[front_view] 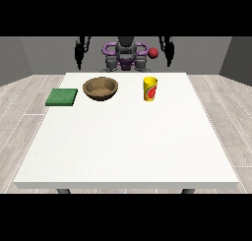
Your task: Pick the cup and pour the ball into the bowl, then pick the bowl and place it on the pad
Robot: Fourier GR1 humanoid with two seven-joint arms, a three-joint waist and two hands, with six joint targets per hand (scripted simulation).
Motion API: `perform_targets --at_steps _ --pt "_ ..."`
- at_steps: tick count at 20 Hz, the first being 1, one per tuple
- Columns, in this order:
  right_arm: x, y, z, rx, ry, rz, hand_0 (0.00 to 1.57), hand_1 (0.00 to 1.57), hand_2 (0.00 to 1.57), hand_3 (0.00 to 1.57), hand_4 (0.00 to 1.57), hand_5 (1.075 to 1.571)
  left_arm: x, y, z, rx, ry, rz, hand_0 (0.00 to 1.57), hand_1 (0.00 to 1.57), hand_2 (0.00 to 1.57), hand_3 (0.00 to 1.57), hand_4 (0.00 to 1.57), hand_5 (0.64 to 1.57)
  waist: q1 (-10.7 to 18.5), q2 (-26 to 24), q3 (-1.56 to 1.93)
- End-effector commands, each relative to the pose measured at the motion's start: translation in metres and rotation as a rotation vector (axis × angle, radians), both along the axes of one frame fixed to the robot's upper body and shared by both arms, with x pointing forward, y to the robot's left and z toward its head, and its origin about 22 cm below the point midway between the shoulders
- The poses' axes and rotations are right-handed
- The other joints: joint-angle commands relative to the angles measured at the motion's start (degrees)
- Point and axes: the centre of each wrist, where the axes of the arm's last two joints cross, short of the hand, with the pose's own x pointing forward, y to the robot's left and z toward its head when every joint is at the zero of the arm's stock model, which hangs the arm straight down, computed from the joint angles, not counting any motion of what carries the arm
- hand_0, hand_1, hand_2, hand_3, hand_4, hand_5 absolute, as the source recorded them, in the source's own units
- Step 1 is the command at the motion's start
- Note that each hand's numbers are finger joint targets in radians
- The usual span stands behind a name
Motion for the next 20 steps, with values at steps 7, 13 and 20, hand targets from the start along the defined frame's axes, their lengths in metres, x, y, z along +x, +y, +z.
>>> perform_targets --at_steps 7,13,20 --pt "-0.012 0.003 0.030 0.187 0.081 -0.028 0.00 0.00 0.00 0.00 0.87 1.533 -0.005 -0.004 0.026 -0.170 0.118 0.047 0.00 0.00 0.00 0.00 0.66 1.566 -3.41 -21.55 -0.36" --pt "-0.021 0.001 0.074 0.214 0.160 -0.031 0.00 0.00 0.00 0.00 0.86 1.531 -0.007 -0.033 0.065 -0.205 0.184 0.088 0.00 0.00 0.00 0.00 0.62 1.564 -4.05 -21.42 -0.35" --pt "-0.009 0.016 0.118 0.186 -0.075 -0.033 0.00 0.00 0.00 0.00 0.76 1.551 0.017 -0.047 0.093 -0.130 -0.039 0.040 0.00 0.00 0.00 0.00 0.60 1.556 -3.81 -6.48 -0.36"
